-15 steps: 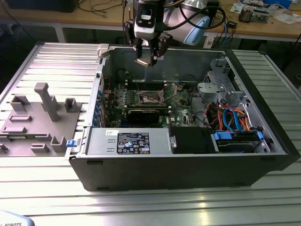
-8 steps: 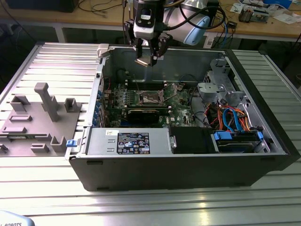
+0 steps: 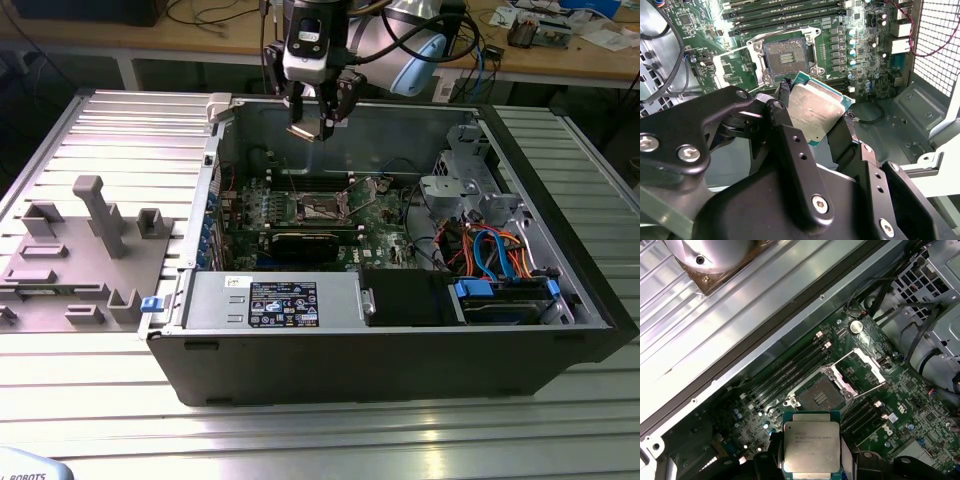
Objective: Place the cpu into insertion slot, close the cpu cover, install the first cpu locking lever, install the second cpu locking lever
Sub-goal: 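Place the cpu into insertion slot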
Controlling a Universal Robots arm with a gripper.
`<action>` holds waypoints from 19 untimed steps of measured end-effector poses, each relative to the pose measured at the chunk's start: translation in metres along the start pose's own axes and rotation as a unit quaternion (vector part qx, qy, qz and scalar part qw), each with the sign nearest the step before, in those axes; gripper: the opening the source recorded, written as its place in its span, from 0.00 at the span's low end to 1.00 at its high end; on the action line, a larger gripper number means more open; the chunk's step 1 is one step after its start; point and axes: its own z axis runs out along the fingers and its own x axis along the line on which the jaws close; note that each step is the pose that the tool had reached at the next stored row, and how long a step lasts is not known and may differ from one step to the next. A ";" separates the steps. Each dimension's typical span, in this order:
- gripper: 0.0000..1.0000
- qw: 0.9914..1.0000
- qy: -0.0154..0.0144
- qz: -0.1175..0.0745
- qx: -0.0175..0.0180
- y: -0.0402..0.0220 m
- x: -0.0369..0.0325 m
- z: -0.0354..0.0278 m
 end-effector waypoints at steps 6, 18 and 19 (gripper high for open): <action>0.55 1.000 0.000 0.004 0.000 0.0000 0.0000 0.0000; 0.55 1.000 0.000 0.012 0.000 0.0000 0.0000 0.0000; 0.55 1.000 0.000 0.013 0.000 0.0000 0.0000 0.0000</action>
